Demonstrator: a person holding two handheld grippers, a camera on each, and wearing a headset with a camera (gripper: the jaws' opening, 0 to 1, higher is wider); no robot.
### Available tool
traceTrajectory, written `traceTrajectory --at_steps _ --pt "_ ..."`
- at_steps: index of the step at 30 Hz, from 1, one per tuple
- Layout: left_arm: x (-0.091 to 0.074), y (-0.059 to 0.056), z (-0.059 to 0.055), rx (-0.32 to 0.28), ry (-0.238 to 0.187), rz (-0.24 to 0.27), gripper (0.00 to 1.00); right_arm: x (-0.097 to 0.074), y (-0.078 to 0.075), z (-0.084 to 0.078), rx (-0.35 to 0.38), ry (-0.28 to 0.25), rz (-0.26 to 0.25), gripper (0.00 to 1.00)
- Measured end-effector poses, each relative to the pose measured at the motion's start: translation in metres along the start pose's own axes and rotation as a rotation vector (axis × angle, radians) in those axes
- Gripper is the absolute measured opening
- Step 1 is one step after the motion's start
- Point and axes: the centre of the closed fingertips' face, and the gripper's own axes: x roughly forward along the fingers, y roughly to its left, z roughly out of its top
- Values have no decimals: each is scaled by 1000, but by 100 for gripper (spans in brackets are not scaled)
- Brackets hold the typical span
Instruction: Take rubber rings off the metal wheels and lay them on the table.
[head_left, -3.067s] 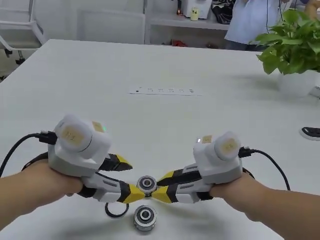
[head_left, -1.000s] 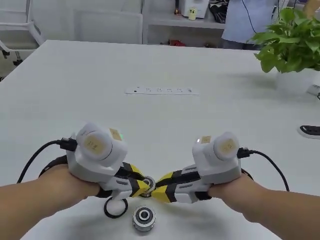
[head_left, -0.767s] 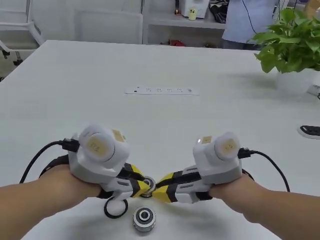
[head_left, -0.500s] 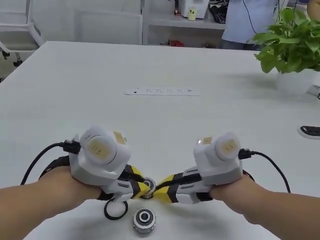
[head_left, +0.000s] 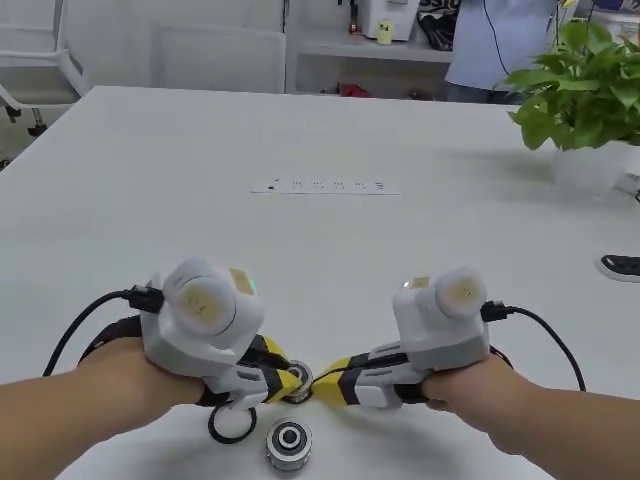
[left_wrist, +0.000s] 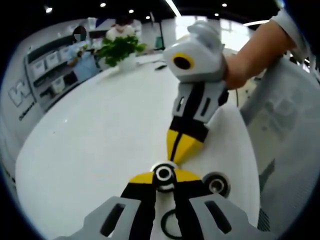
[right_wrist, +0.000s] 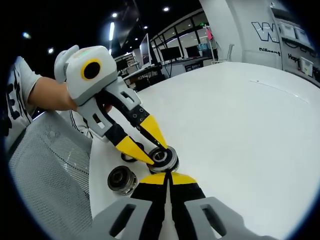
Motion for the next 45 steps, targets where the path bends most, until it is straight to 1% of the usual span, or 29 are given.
traceTrajectory --at_steps 6,7,20,21,32,45 --pt "0 0 0 4 3 6 13 -3 -2 2 63 -22 0 0" --pt "0 0 -1 3 4 6 13 -4 -1 4 84 -34 3 0" --pt "-2 -1 -2 3 12 3 13 -5 -2 5 129 -49 0 0" --pt "-2 -1 -2 1 11 4 13 -5 -5 7 155 -64 -7 0" --pt "-2 -1 -2 2 15 12 13 -6 -3 13 186 -97 -2 0" --pt "-2 -2 -2 -1 21 22 12 -6 -1 15 203 -96 -3 0"
